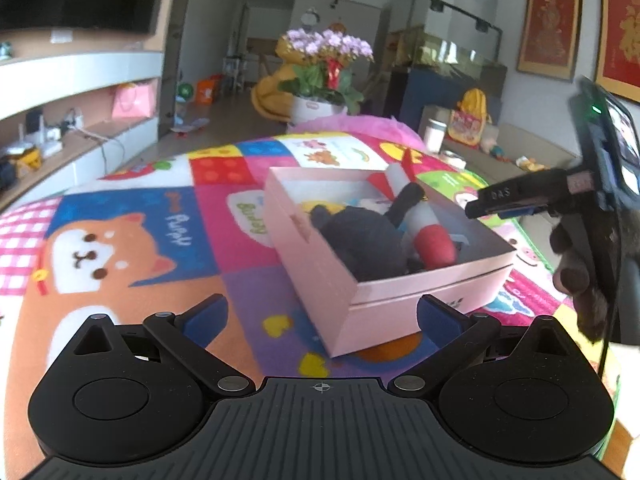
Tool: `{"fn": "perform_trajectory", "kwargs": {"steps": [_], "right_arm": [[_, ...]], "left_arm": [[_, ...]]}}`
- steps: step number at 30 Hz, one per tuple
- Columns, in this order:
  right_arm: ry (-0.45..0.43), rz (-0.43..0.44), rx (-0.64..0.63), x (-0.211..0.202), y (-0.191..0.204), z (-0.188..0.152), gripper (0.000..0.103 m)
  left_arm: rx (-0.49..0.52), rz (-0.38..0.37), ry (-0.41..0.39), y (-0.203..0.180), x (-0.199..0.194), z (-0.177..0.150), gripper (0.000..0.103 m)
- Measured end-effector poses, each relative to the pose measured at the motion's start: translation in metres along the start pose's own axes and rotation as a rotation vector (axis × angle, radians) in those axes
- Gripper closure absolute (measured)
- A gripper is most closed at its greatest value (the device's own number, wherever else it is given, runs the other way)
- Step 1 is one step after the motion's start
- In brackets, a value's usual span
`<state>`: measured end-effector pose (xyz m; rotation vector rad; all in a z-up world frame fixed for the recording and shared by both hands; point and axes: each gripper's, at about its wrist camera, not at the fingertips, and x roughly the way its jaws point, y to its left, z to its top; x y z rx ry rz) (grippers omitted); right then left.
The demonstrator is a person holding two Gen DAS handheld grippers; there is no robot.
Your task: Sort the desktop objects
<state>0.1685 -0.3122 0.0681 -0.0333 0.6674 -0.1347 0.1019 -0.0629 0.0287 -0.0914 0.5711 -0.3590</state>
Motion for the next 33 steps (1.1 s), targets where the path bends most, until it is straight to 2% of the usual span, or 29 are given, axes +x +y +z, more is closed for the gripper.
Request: {"fn": "perform_trajectory", "kwargs": {"steps": [1, 3, 4, 5, 6, 8, 10, 14, 17, 20, 23, 25, 27, 28, 30, 32, 33], "right_arm": [[-0.001, 0.024, 0.029, -0.002, -0.008, -0.002, 0.058], [0.024, 0.110, 0.117, -0.003, -0.027, -0.007, 0.035], [0.038, 0.161, 0.166, -0.003, -0.035, -0.010, 0.016], [0.051, 0.216, 0.212, -0.003, -0.040, -0.014, 0.003], [0.067, 0.272, 0.255, -0.001, -0.045, -0.017, 0.000], [0.117, 0.376, 0.320, 0.005, -0.048, -0.022, 0.000], [0.156, 0.445, 0.375, 0.011, -0.047, -0.024, 0.000], [0.135, 0.371, 0.343, 0.010, -0.026, -0.023, 0.000], [0.134, 0.363, 0.286, 0.006, -0.007, -0.025, 0.000], [0.142, 0.398, 0.244, -0.003, 0.015, -0.026, 0.000], [0.159, 0.477, 0.145, -0.012, 0.040, -0.026, 0.000], [0.101, 0.500, 0.060, -0.024, 0.051, -0.020, 0.000], [-0.012, 0.410, 0.030, -0.039, 0.059, -0.010, 0.000], [-0.037, 0.376, 0.029, -0.042, 0.063, -0.002, 0.001], [-0.016, 0.376, 0.032, -0.039, 0.073, 0.010, 0.016], [0.051, 0.361, 0.017, -0.027, 0.090, 0.018, 0.042], [0.074, 0.349, 0.011, -0.021, 0.097, 0.020, 0.047]], "left_arm": [[-0.016, -0.017, 0.014, 0.000, 0.004, 0.002, 0.000], [-0.052, -0.066, 0.039, -0.002, 0.014, 0.004, 0.000], [-0.058, -0.089, 0.049, -0.003, 0.020, 0.004, 0.000], [-0.056, -0.115, 0.064, -0.006, 0.026, 0.004, 0.000], [-0.048, -0.142, 0.081, -0.008, 0.032, 0.004, 0.000], [-0.021, -0.188, 0.101, -0.015, 0.041, 0.003, 0.000], [0.001, -0.189, 0.095, -0.018, 0.043, 0.000, 0.000], [-0.029, -0.219, 0.087, -0.007, 0.041, -0.002, 0.000], [-0.027, -0.198, 0.070, 0.004, 0.030, -0.004, 0.000], [-0.019, -0.164, 0.062, 0.024, 0.012, -0.007, 0.000], [-0.008, -0.158, 0.060, 0.046, -0.010, -0.011, 0.000], [-0.012, -0.119, 0.036, 0.056, -0.026, -0.016, 0.000], [-0.016, -0.047, 0.012, 0.062, -0.038, -0.019, 0.000], [-0.018, -0.013, 0.004, 0.063, -0.041, -0.018, 0.000], [-0.025, 0.044, -0.014, 0.066, -0.044, -0.015, 0.000], [-0.031, 0.058, -0.028, 0.067, -0.046, -0.010, 0.000], [-0.034, 0.054, -0.029, 0.067, -0.046, -0.009, 0.000]]}}
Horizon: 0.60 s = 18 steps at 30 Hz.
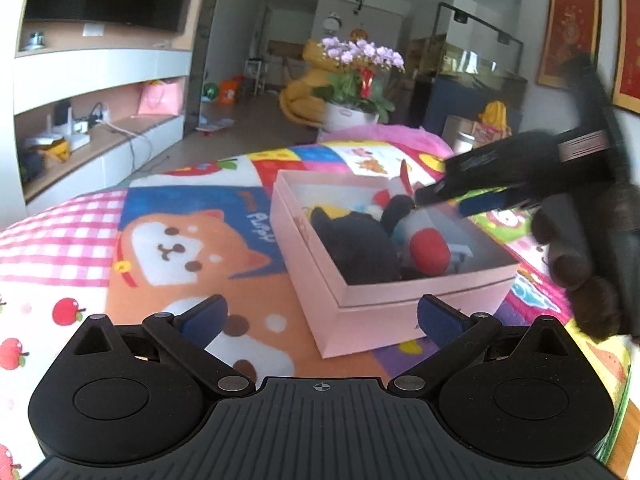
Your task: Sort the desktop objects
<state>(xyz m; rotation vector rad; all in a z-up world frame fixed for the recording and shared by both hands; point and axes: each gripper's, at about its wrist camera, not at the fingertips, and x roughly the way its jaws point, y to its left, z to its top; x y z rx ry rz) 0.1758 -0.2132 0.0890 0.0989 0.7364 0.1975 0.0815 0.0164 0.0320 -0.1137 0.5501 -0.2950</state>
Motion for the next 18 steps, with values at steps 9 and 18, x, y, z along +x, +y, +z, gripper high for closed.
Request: {"fn": "perform_trajectory", "kwargs": {"steps": [9, 18], "right_arm": [[0.081, -0.137, -0.136, 0.022, -0.011, -0.010, 0.077], [0.077, 0.081, -0.197, -0.017, -0.009, -0.026, 0.068]], "left_arm": [[0.037, 0.061, 0.009, 0.004, 0.000, -0.006, 0.000], [0.074, 0.013, 0.000, -0.022, 0.009, -0.003, 0.000]]}}
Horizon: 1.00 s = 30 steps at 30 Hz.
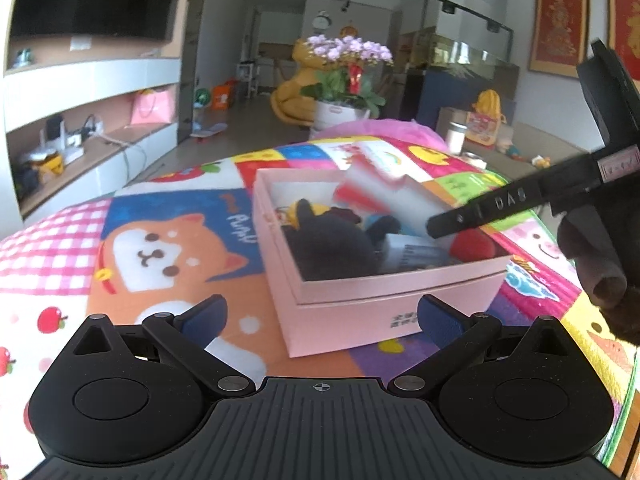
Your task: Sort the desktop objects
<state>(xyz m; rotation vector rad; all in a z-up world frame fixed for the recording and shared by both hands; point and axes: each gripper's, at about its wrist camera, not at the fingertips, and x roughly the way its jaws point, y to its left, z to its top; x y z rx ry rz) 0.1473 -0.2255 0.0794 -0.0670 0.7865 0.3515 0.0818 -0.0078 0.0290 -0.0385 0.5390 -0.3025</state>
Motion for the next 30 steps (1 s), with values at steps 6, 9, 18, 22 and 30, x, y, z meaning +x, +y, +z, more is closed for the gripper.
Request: {"fn": "perform_trajectory", "kwargs": {"steps": [6, 9, 18, 22, 30], "right_arm": [[-0.069, -0.074, 0.066, -0.014, -0.013, -0.002, 0.057], [-0.088, -0.067, 0.110, -0.023, -0.020, -0.016, 0.037], [-0.173, -0.174, 0.058, -0.046, -0.007, -0.053, 0.034], [-0.167, -0.153, -0.063, -0.044, 0.009, -0.038, 0.067], [-0.030, -0.089, -0.463, 0.000, 0.072, -0.007, 0.067]], "left_arm": [[0.014, 0.062, 0.008, 0.001, -0.006, -0.005, 0.000], [0.005, 0.086, 0.024, 0.002, -0.005, -0.010, 0.000], [0.007, 0.106, 0.016, -0.008, -0.008, -0.006, 0.000], [-0.021, 0.113, -0.022, -0.009, -0.008, -0.004, 0.000], [-0.099, 0.050, -0.040, -0.003, 0.011, -0.019, 0.000]]}}
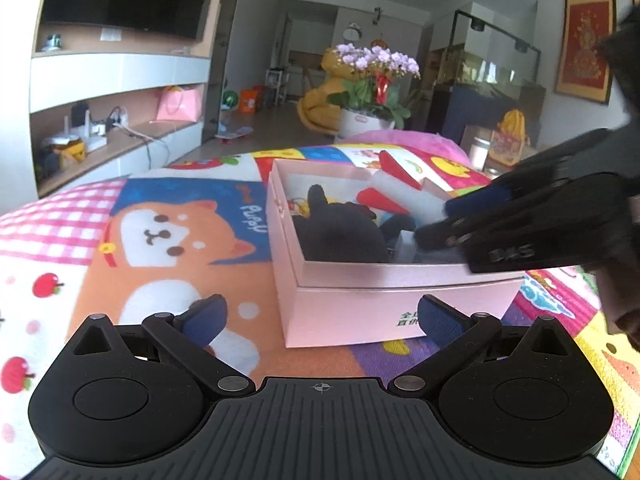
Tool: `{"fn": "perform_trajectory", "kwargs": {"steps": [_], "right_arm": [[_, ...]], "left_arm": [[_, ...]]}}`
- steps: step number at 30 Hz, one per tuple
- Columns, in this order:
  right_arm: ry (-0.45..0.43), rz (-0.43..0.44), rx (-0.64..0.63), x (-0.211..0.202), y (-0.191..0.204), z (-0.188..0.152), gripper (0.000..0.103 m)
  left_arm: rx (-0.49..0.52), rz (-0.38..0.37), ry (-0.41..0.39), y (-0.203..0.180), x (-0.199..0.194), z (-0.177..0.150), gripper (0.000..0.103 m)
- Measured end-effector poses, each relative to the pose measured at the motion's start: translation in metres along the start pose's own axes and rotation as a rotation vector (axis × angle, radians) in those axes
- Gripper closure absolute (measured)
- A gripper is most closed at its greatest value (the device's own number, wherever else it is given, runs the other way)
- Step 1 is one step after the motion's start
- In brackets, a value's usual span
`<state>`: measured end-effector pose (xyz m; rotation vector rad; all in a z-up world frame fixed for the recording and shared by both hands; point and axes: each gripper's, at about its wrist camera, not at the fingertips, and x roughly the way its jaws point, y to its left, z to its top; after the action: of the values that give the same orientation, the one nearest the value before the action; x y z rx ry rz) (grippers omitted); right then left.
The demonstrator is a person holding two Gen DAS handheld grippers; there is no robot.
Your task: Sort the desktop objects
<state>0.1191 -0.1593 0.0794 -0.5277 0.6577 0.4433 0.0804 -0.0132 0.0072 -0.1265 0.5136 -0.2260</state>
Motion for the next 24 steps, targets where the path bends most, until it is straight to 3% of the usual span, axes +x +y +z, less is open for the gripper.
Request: {"fn": "perform_trajectory", "kwargs": {"steps": [4, 10, 14, 16, 20, 24], "right_arm": [[0.117, 0.000, -0.065, 0.029, -0.006, 0.006, 0.067], [0.170, 0.072, -0.140, 0.044, -0.027, 0.008, 0.067], [0.224, 0.169, -0.117, 0.054, -0.026, 0.017, 0.079], [0.238, 0.156, -0.089, 0.056, -0.021, 0.020, 0.080], [0.212, 0.095, -0.025, 0.038, -0.021, 0.028, 0.085], [0.137, 0.117, 0.121, 0.010, -0.046, 0.046, 0.087]], "left_arm": [[-0.034, -0.048, -0.019, 0.009, -0.004, -0.002, 0.000], [-0.038, -0.086, -0.042, 0.011, -0.014, -0.001, 0.000], [-0.019, -0.106, -0.042, 0.007, -0.015, -0.002, 0.000], [-0.023, -0.113, -0.031, 0.007, -0.014, -0.003, 0.000], [-0.055, -0.125, -0.034, 0.012, -0.017, -0.001, 0.000], [-0.073, -0.134, -0.038, 0.014, -0.019, -0.001, 0.000]]}}
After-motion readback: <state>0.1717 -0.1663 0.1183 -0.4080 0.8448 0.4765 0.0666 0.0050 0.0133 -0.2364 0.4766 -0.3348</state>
